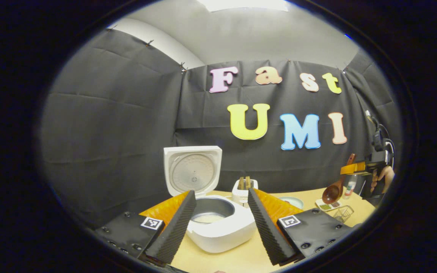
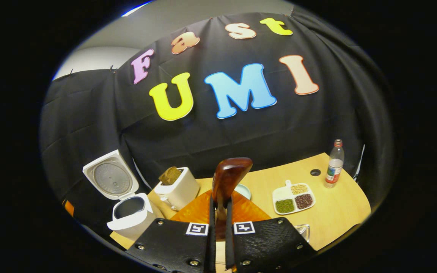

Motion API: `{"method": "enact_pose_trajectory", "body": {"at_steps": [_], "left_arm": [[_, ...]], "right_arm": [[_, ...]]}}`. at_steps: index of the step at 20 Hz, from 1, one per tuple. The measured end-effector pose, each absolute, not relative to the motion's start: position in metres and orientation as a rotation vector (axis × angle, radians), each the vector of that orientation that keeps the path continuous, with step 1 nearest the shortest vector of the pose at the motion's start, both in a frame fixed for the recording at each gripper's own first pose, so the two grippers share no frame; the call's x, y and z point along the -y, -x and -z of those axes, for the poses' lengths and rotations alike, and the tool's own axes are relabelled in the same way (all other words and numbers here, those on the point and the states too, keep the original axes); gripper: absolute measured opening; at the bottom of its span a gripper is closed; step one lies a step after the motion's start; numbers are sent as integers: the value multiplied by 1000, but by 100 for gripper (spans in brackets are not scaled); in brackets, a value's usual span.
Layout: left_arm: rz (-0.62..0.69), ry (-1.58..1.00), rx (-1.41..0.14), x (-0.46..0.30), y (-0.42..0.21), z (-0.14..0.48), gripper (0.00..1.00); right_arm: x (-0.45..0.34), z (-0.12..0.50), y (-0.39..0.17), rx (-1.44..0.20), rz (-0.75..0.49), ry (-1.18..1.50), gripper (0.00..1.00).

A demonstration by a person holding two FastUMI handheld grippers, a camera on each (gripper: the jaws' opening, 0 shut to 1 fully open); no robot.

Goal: Close the left gripper, press the button to open the rice cooker; take a wooden spoon from the chopstick holder with the right hand, scoop a spoonful of rice and pour it into the rice cooker, then put the wooden spoon back into the chopstick holder.

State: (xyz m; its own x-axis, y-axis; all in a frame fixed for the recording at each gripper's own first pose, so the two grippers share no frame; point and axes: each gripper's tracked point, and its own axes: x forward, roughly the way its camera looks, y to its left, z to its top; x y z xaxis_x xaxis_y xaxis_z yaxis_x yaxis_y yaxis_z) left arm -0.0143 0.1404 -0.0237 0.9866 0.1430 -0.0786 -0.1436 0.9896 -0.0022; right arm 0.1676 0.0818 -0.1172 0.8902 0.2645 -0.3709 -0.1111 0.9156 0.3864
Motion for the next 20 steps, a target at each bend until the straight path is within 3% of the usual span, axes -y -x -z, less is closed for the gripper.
{"method": "enact_pose_trajectory", "body": {"at_steps": [2, 8, 13, 14, 20], "left_arm": [[-133, 8, -79, -130, 8, 22, 95], [-101, 20, -80, -100, -3, 20, 92], [-94, 0, -83, -89, -2, 22, 95], [-94, 0, -86, -88, -2, 22, 92], [-105, -17, -100, -91, 1, 24, 92]], "right_arm": [[-54, 128, -165, -434, -156, -360, 10], [14, 176, -145, -485, -32, -328, 10], [28, 216, -130, -548, 4, -322, 10], [27, 229, -129, -575, 3, -325, 10], [16, 270, -130, -659, -8, -409, 11]]}}
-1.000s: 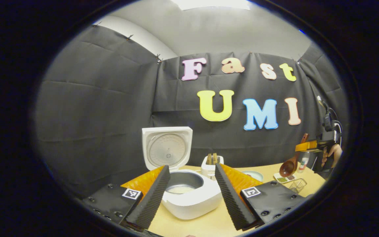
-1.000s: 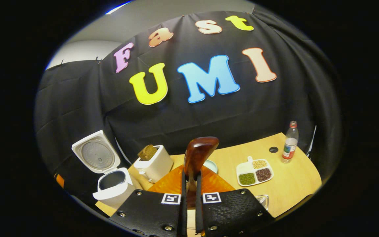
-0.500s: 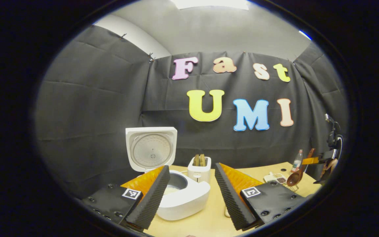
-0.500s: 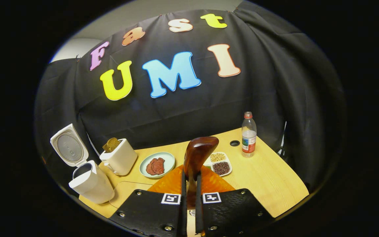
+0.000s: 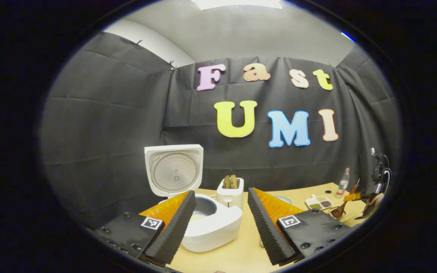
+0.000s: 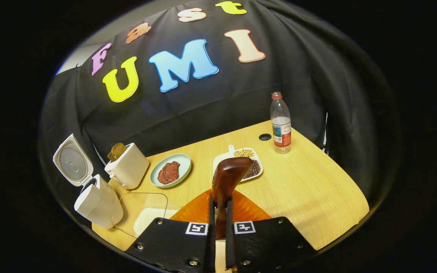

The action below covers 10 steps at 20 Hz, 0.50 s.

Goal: Close the left gripper, press the button to open the rice cooker; take a wooden spoon from the chopstick holder with the right hand, scoop a spoonful of rice and pour it into the rice cooker, then put the wooden spoon back into the chopstick holder.

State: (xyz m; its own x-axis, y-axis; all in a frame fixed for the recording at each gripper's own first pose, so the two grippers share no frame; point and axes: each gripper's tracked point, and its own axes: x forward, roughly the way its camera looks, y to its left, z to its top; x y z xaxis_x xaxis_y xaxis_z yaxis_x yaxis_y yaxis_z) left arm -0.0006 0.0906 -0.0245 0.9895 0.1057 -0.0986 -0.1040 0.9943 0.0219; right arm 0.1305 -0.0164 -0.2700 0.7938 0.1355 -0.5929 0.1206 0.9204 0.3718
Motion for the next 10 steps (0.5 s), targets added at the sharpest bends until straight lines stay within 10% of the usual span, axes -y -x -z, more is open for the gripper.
{"method": "enact_pose_trajectory", "body": {"at_steps": [4, 9, 10], "left_arm": [[-117, -23, -96, -93, 0, 24, 92], [-130, -4, -87, -103, -9, 26, 92], [-133, 3, -90, -104, -12, 27, 92]], "right_arm": [[19, 273, -127, -673, -15, -433, 15], [63, 260, -115, -598, 98, -217, 98], [71, 250, -112, -574, 121, -178, 98]]}}
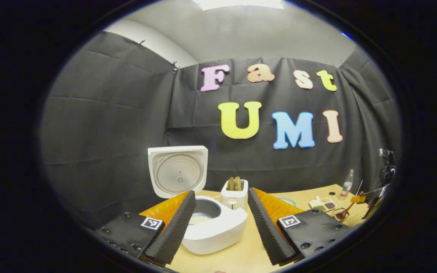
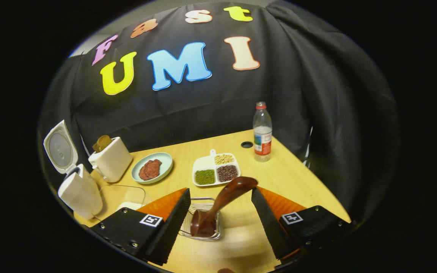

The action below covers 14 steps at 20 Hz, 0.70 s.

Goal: Close the left gripper, press the button to open the rice cooker; take a wooden spoon from the chopstick holder with the right hand, scoop a spoonful of rice and pour it into the rice cooker, then put the wooden spoon back into the chopstick holder.

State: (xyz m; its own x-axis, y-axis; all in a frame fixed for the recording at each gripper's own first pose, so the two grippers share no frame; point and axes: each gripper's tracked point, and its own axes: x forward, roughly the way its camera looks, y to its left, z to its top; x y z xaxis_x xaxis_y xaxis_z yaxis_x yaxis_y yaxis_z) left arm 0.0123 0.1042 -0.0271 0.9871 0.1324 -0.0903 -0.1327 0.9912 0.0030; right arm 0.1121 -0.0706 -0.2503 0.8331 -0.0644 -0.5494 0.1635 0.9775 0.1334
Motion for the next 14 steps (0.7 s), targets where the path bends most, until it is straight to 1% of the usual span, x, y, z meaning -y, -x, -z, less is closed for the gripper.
{"method": "enact_pose_trajectory", "body": {"at_steps": [2, 3, 4, 5, 7, 9, 12, 13, 14], "left_arm": [[-142, 8, -93, -112, -22, 28, 99], [-153, 3, -90, -118, -28, 26, 99], [-169, -3, -79, -126, -36, 21, 92], [-185, -11, -72, -134, -45, 17, 99], [-215, -27, -64, -153, -65, 9, 99], [-243, -33, -56, -173, -88, -1, 92], [-267, -17, -54, -204, -123, -11, 92], [-272, -14, -45, -214, -137, -17, 99], [-279, -16, -36, -225, -148, -24, 95]], "right_arm": [[82, 226, -106, -516, 149, -137, 98], [85, 215, -102, -488, 157, -125, 98], [85, 202, -100, -456, 161, -115, 98], [87, 190, -98, -424, 165, -103, 98], [86, 163, -94, -357, 166, -95, 98], [78, 142, -86, -312, 155, -118, 98], [69, 122, -74, -283, 145, -125, 98], [66, 116, -69, -270, 143, -120, 98], [64, 110, -64, -258, 146, -109, 98]]}}
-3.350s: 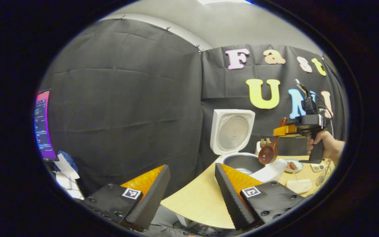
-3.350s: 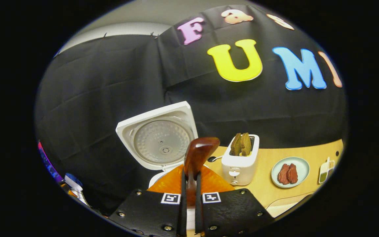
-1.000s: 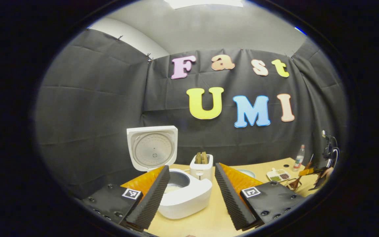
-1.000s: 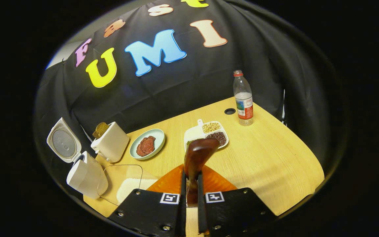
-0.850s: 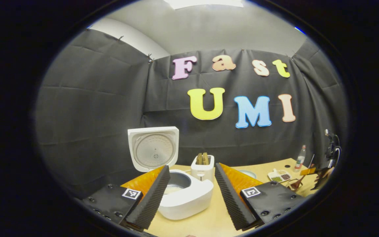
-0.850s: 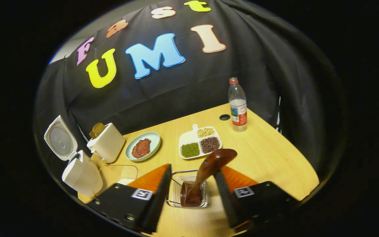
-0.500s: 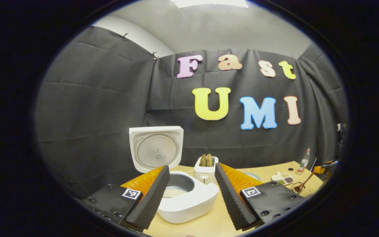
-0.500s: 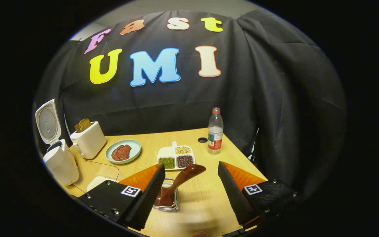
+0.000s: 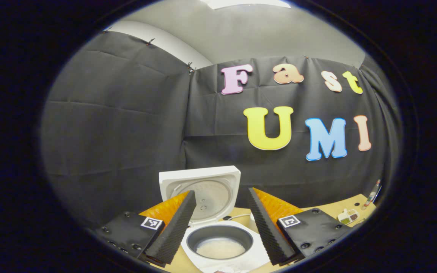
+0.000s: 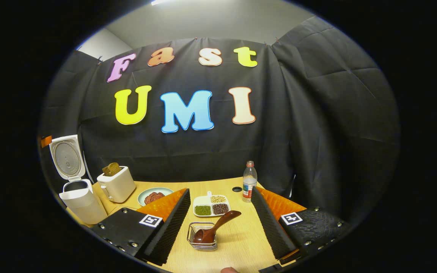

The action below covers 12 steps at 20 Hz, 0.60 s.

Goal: Close the left gripper, press the button to open the rice cooker; take a wooden spoon from the chopstick holder with the right hand, scoop a spoonful of rice and pour it into the rice cooker, then put the wooden spoon back into the chopstick holder.

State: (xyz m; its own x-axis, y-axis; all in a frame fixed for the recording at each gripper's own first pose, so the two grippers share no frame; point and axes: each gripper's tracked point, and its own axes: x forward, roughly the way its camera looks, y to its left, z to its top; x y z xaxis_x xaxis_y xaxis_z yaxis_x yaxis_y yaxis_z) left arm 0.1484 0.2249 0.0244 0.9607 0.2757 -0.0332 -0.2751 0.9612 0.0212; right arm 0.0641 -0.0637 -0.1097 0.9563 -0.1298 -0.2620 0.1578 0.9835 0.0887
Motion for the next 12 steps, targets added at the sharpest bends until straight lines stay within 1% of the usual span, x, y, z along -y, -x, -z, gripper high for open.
{"method": "enact_pose_trajectory", "body": {"at_steps": [1, 3, 4, 5, 6, 7, 8, 9, 10, 11, 12], "left_arm": [[-287, -23, -25, -236, -160, -33, 92], [-310, -37, -6, -257, -183, -46, 95], [-313, -33, 6, -266, -196, -53, 95], [-313, -29, 13, -270, -207, -59, 99], [-317, -32, 17, -277, -217, -63, 92], [-326, -39, 20, -287, -229, -66, 92], [-334, -47, 22, -296, -241, -69, 95], [-348, -55, 19, -305, -252, -69, 95], [-358, -58, 13, -314, -263, -68, 92], [-359, -56, 3, -321, -275, -66, 99], [-367, -50, -13, -329, -285, -63, 95]], "right_arm": [[64, 106, -60, -249, 155, -97, 98], [61, 98, -51, -234, 172, -83, 98], [59, 95, -48, -225, 184, -85, 98], [59, 93, -43, -218, 198, -89, 98], [57, 91, -40, -214, 207, -93, 98], [56, 92, -37, -215, 217, -94, 98], [54, 91, -34, -214, 224, -92, 98], [53, 93, -31, -219, 228, -85, 98], [52, 95, -28, -226, 232, -76, 98], [51, 97, -25, -235, 233, -70, 98], [50, 99, -22, -245, 235, -66, 98]]}}
